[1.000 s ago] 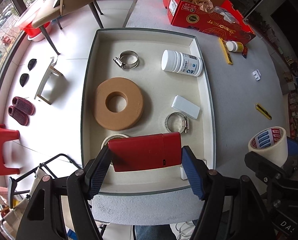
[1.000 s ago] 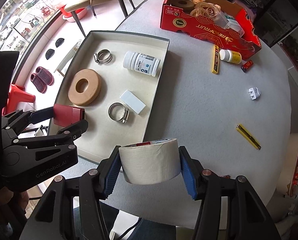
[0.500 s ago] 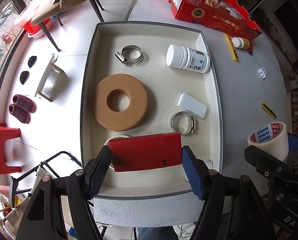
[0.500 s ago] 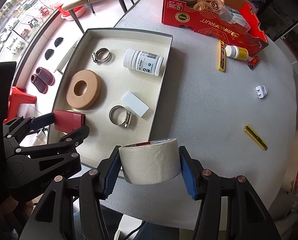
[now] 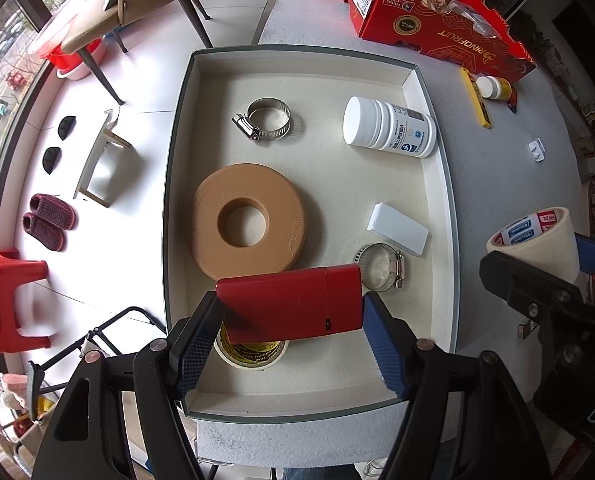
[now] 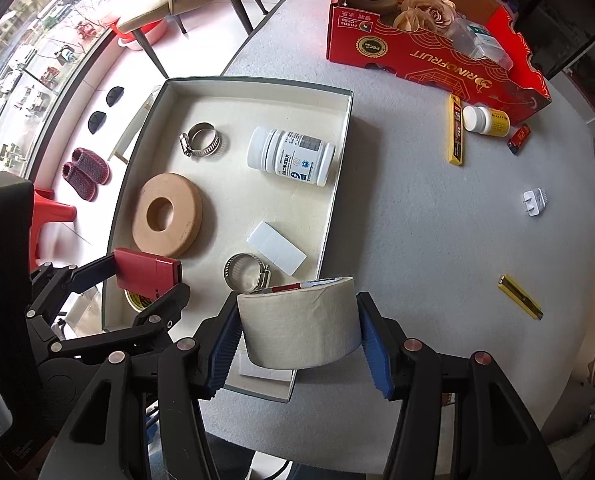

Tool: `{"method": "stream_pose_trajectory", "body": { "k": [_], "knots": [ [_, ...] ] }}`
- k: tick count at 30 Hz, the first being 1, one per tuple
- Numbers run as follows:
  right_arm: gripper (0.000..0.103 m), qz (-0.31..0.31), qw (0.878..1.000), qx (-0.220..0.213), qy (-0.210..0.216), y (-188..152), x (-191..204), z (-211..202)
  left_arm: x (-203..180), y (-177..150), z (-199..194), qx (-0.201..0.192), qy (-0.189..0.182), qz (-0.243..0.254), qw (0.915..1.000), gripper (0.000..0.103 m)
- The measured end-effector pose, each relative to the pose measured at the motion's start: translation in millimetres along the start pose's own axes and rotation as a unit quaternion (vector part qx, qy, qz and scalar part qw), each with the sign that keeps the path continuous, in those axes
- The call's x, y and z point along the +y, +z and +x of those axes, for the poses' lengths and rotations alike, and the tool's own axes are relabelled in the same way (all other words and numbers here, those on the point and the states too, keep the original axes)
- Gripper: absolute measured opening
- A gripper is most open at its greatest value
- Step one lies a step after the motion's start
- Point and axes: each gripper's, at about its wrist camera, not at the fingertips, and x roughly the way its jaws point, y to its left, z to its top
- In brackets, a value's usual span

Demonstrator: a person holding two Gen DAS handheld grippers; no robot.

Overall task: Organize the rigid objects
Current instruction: 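Open left tool to drop the red case while right tool releases the tape roll in the tray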

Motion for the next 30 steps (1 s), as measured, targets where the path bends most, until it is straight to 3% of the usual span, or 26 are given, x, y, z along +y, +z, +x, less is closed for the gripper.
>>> {"method": "stream_pose_trajectory", "body": {
  "k": [10,30],
  "knots": [
    [0.057,0.007,1.0,0.006,0.007,32.2,2.8,17.4,-6.6,12.3,7.3,0.006,0.006,0.014,0.9999,0.074],
    [0.057,-0.007,1.0,0.024,0.016,49.9,14.2,43.6,0.9,19.2,16.8,0.017,0.012,0.004,0.9998,0.074]
  ]
}}
